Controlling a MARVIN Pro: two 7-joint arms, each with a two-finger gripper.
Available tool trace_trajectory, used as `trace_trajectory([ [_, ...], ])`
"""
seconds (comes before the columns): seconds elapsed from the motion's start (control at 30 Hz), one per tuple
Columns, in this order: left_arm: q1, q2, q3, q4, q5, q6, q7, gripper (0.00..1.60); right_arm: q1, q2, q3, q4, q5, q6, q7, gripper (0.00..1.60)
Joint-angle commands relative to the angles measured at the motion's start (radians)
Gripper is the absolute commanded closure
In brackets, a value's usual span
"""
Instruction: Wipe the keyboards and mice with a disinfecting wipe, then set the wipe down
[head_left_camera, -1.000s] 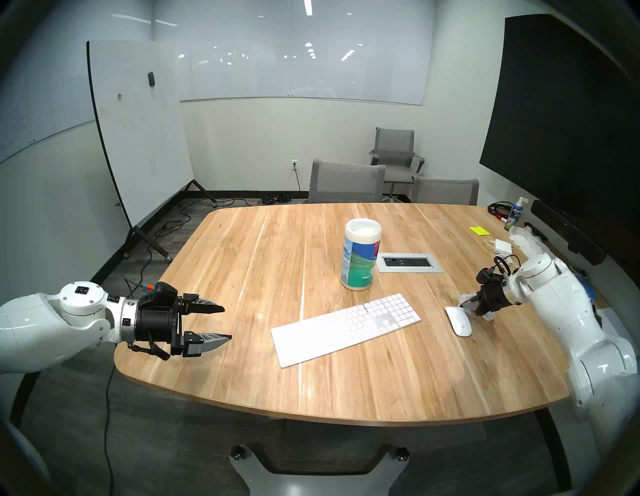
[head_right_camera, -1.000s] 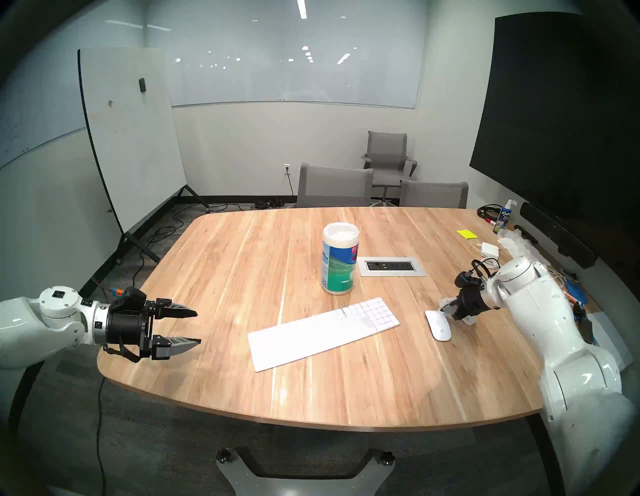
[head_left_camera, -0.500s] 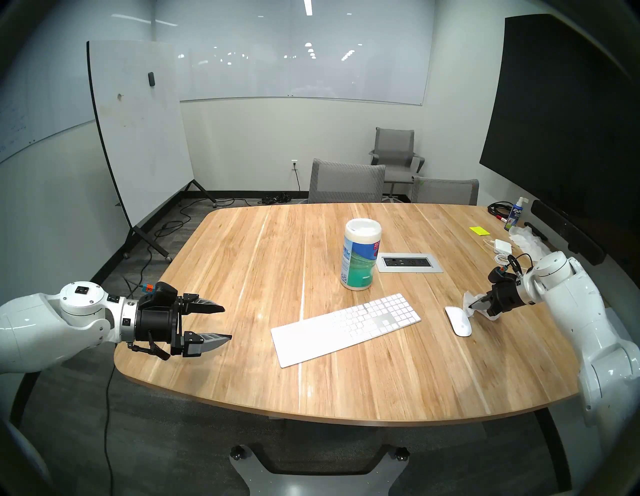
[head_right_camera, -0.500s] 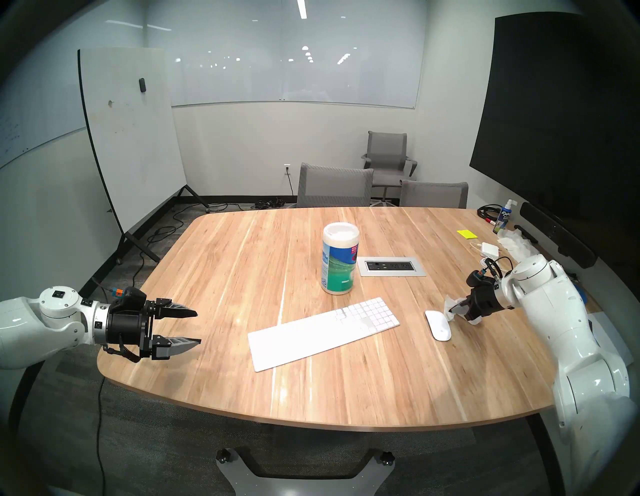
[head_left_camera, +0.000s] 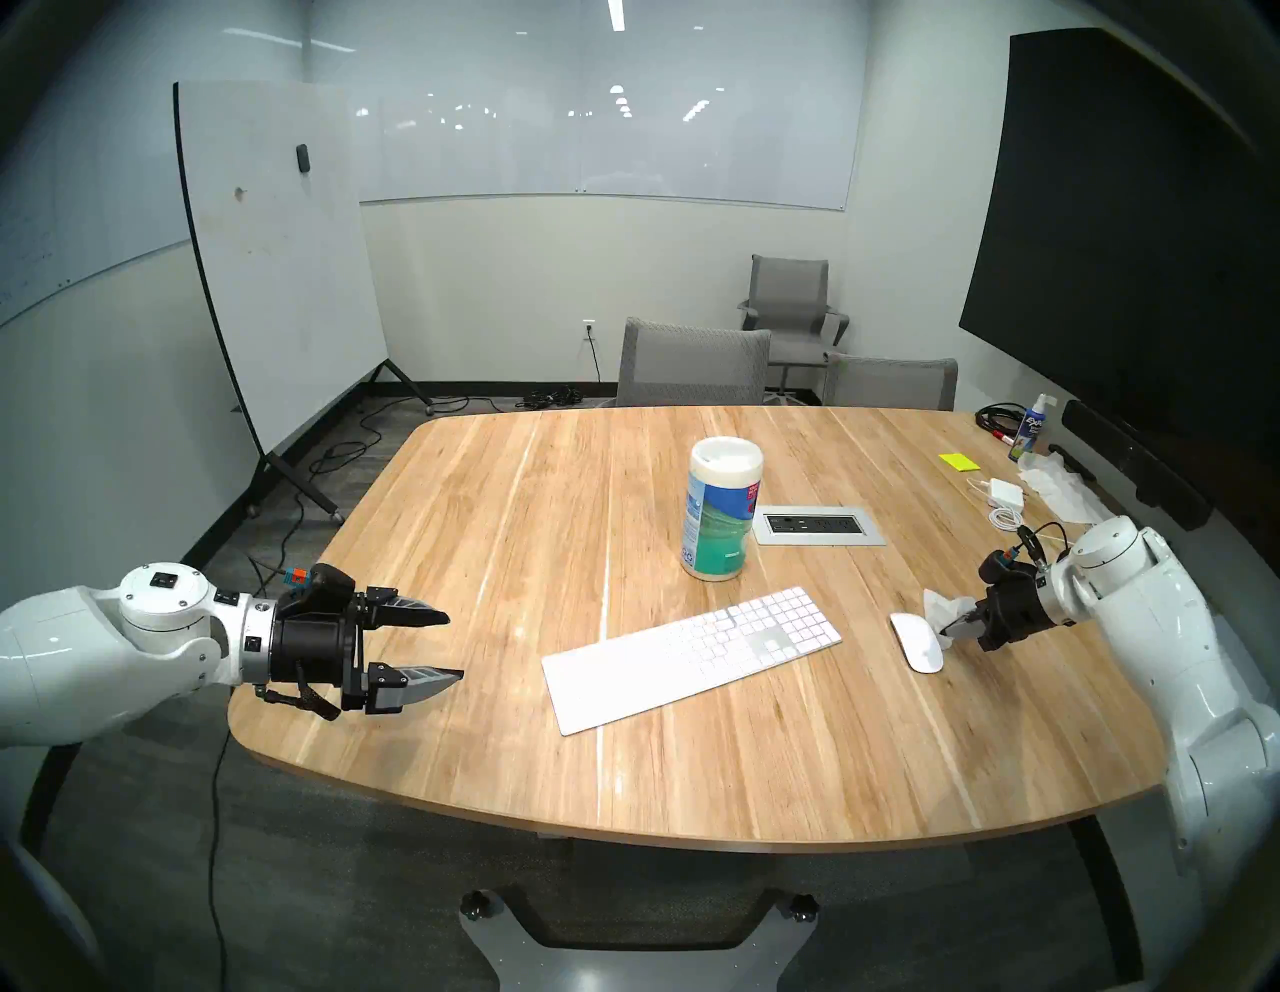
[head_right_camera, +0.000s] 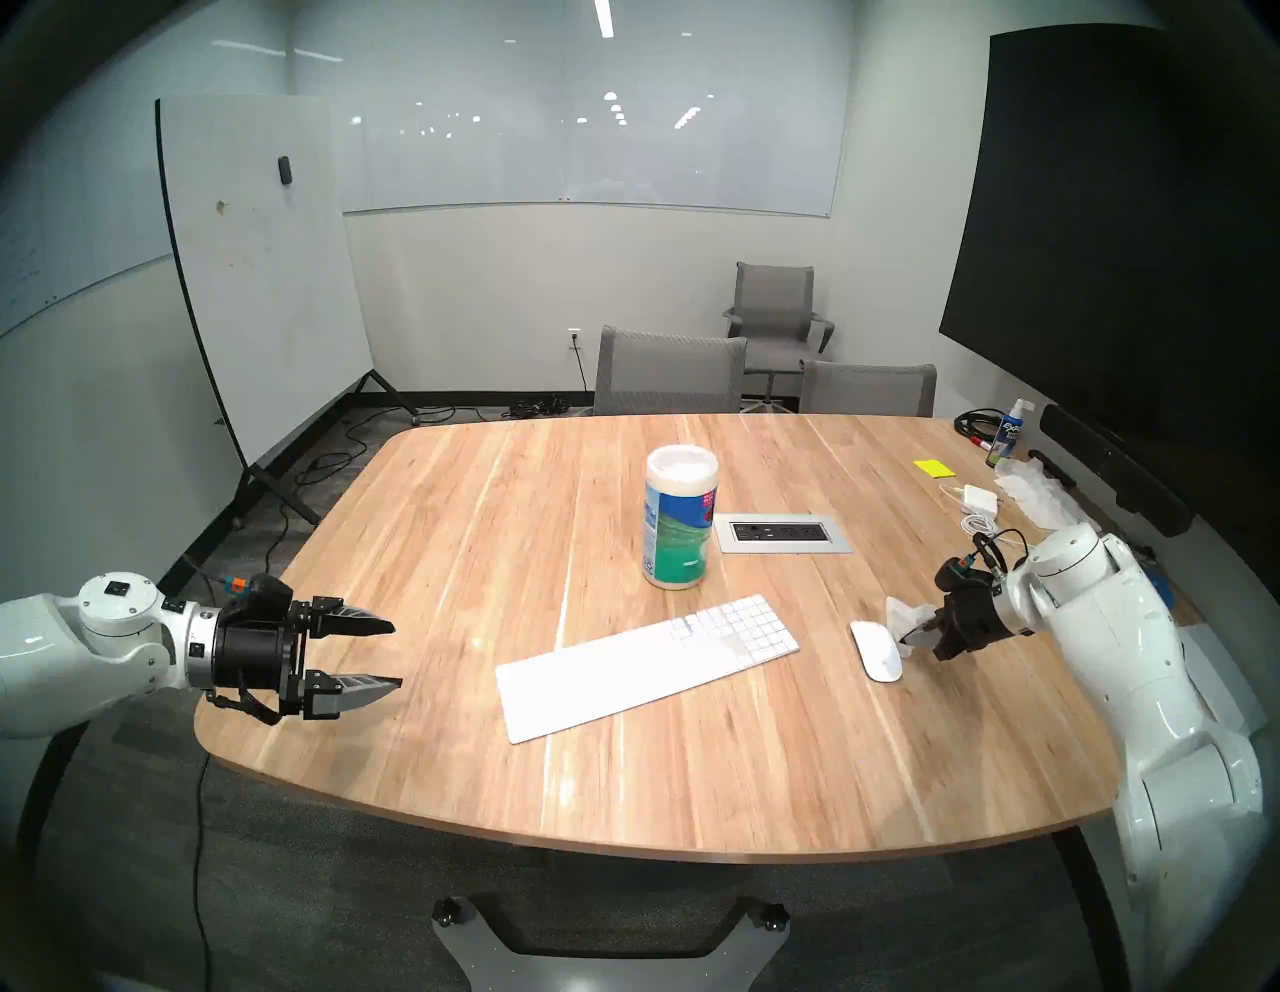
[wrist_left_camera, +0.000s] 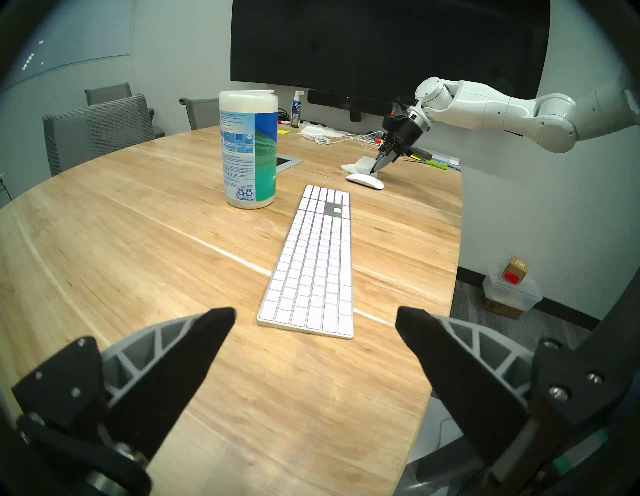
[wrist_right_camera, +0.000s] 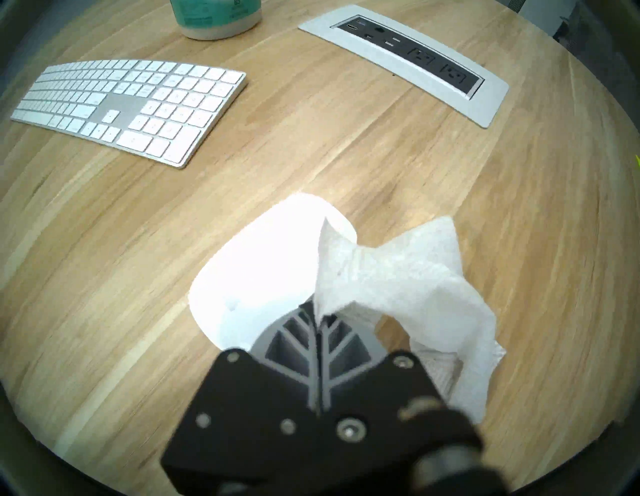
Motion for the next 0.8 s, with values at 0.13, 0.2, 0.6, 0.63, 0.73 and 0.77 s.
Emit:
trace_trajectory([
  [0.13,-0.010,0.000,-0.009,-0.003,-0.005,-0.004,0.000,0.00,-0.015,0.032,0.018,-0.035,0.015,-0.026,0.034,1.60],
  [0.2,-0.010,0.000,-0.009,-0.003,-0.005,-0.004,0.000,0.00,-0.019,0.037,0.023,-0.037,0.017,-0.030,0.040,1.60],
  [0.6,-0.011,0.000,-0.009,-0.003,-0.004,-0.004,0.000,0.00,-0.049,0.058,0.057,-0.080,0.045,-0.054,0.083,1.60],
  [0.63,-0.011,0.000,-0.008,-0.003,-0.004,-0.004,0.000,0.00,-0.049,0.058,0.060,-0.084,0.049,-0.056,0.086,1.60],
  [0.73,-0.011,0.000,-0.008,-0.003,-0.004,-0.004,0.000,0.00,-0.053,0.060,0.076,-0.117,0.066,-0.047,0.108,1.60],
  [0.77,-0.011,0.000,-0.008,-0.003,-0.004,-0.004,0.000,0.00,-0.054,0.061,0.080,-0.128,0.070,-0.042,0.113,1.60],
])
